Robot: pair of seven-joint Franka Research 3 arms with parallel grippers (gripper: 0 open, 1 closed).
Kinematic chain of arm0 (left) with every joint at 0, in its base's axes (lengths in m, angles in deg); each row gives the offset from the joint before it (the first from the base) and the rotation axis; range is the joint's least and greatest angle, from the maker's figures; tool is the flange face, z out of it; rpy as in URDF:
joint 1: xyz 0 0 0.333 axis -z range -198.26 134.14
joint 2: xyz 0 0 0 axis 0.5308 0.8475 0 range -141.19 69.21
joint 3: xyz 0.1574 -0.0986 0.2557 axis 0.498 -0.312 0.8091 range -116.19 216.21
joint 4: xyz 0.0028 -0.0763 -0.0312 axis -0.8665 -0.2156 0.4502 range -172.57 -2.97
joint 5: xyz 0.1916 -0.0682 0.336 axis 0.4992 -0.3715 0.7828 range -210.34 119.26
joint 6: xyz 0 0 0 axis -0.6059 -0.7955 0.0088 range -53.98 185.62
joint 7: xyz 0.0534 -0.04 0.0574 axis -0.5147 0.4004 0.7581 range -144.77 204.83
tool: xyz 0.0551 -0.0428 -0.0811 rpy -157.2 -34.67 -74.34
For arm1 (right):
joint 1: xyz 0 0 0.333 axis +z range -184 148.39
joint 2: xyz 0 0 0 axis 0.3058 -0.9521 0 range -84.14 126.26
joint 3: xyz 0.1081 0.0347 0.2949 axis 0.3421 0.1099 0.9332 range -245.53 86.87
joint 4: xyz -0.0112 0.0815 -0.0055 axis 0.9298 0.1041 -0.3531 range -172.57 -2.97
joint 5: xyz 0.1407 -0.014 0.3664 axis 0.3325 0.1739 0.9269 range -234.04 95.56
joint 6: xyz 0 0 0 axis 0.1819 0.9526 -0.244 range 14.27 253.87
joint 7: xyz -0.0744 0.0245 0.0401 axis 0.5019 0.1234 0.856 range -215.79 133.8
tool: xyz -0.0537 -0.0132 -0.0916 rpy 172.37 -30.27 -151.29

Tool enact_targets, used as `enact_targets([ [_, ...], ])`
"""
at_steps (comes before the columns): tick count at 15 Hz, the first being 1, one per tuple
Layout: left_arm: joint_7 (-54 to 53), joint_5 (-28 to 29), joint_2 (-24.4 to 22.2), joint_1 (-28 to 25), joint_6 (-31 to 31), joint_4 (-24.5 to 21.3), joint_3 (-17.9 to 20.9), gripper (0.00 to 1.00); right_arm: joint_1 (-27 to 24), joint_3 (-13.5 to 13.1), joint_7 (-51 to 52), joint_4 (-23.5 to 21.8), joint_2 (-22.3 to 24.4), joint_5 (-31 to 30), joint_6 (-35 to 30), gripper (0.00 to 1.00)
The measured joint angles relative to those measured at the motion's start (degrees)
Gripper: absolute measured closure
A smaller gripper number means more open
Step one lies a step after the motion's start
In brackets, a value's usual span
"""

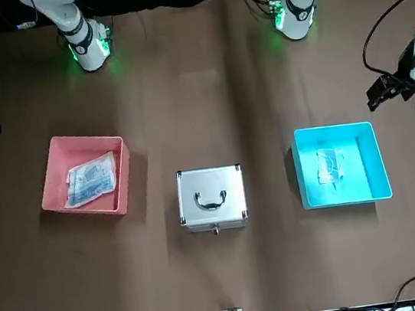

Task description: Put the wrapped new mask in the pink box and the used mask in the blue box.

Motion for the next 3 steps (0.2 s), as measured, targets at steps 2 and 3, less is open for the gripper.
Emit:
enact_targets([
  [2, 0.0, 0.0, 0.0, 0.01, -0.05, 0.0, 0.0, 0.0, 0.0, 0.01, 0.0, -0.01, 0.0, 0.0, 0.95, 0.01],
  [3, 0.0, 0.0, 0.0, -0.01, -0.07, 0.0, 0.01, 0.0, 0.0, 0.02, 0.0, -0.15, 0.01, 0.0, 0.95, 0.01],
])
